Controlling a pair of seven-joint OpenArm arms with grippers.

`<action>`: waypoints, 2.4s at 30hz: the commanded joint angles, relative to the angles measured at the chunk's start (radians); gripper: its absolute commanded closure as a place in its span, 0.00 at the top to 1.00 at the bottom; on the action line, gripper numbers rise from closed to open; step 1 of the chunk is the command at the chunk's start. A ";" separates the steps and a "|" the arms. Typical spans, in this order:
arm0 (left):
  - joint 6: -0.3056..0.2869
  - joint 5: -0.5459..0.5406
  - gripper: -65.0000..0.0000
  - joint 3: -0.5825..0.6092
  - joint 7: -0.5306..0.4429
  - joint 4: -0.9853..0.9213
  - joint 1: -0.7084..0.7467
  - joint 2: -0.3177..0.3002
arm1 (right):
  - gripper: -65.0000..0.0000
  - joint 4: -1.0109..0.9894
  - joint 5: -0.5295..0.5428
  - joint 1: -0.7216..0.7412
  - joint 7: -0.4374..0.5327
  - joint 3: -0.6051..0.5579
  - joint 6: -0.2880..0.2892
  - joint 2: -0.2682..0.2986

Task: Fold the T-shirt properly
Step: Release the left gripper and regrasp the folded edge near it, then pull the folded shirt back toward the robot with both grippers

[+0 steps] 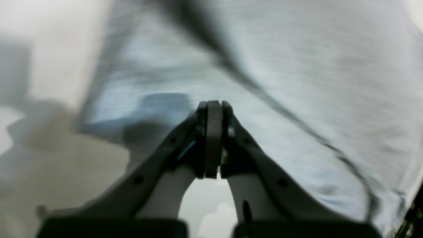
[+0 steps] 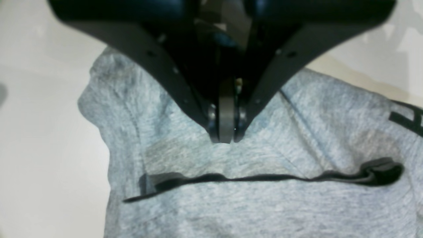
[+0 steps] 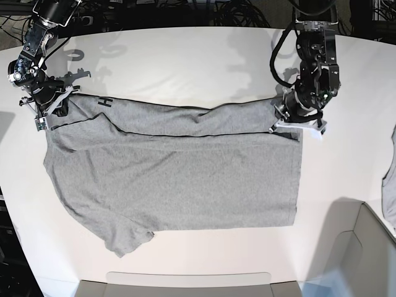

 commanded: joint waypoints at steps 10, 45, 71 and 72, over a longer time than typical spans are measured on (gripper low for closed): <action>0.003 -0.019 0.11 -0.075 -0.042 0.111 0.006 -0.006 | 0.00 -0.011 -0.052 -0.018 -0.092 -0.004 0.028 -0.002; 0.000 -0.015 0.12 0.058 -0.052 -0.033 0.004 -0.033 | 0.00 -0.011 -0.052 -0.022 -0.092 -0.005 0.028 -0.002; -0.005 -0.021 0.00 -0.203 -0.049 0.088 0.262 -0.119 | 0.00 0.004 -0.052 -0.208 -0.086 -0.013 0.035 0.037; -0.005 -0.021 0.00 -0.216 -0.050 0.088 0.282 -0.120 | 0.00 0.007 -0.052 -0.219 -0.086 -0.013 0.035 0.037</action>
